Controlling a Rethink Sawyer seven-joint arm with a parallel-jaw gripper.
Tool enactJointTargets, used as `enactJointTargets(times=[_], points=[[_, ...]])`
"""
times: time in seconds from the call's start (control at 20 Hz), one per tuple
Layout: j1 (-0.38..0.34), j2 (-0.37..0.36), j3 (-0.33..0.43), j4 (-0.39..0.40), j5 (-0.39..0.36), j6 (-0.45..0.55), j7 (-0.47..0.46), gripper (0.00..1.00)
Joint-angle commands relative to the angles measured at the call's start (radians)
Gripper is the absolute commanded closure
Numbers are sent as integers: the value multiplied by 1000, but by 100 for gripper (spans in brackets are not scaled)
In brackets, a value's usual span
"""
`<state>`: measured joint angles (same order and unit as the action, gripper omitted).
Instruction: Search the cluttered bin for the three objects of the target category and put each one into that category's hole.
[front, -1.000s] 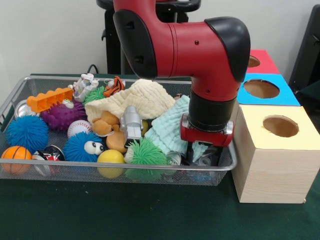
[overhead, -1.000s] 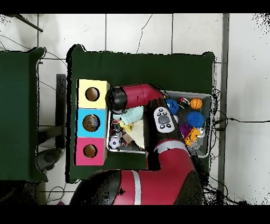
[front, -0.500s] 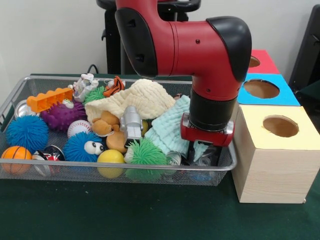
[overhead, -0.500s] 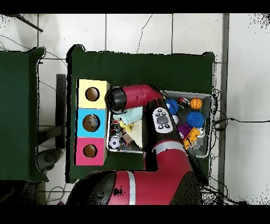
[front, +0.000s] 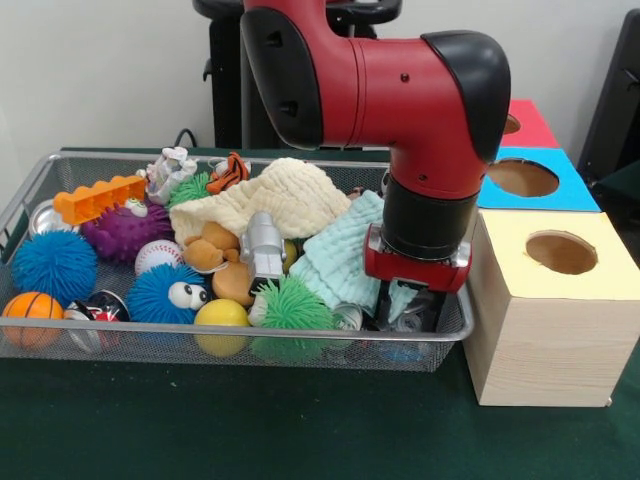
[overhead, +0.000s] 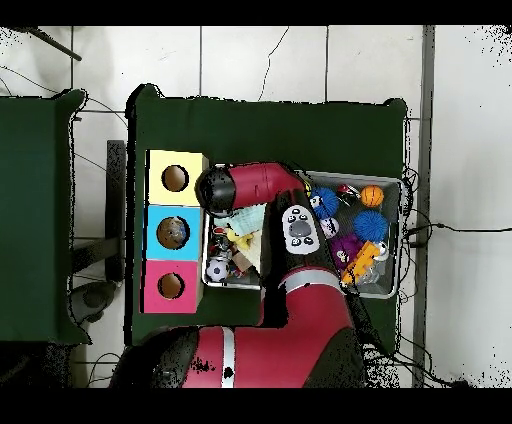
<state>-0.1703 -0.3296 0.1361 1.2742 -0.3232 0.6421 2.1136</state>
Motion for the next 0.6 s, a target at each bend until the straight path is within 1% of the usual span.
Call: enactJointTargets(times=[0.05,0.25,0.3,0.6], points=[[15,138,19,72,34,-154,184,100],[12,127,26,67,56,-132,160,100],[14,131,26,53,62,-120,156,100],[18,107,26,52,90,-89,138,100]])
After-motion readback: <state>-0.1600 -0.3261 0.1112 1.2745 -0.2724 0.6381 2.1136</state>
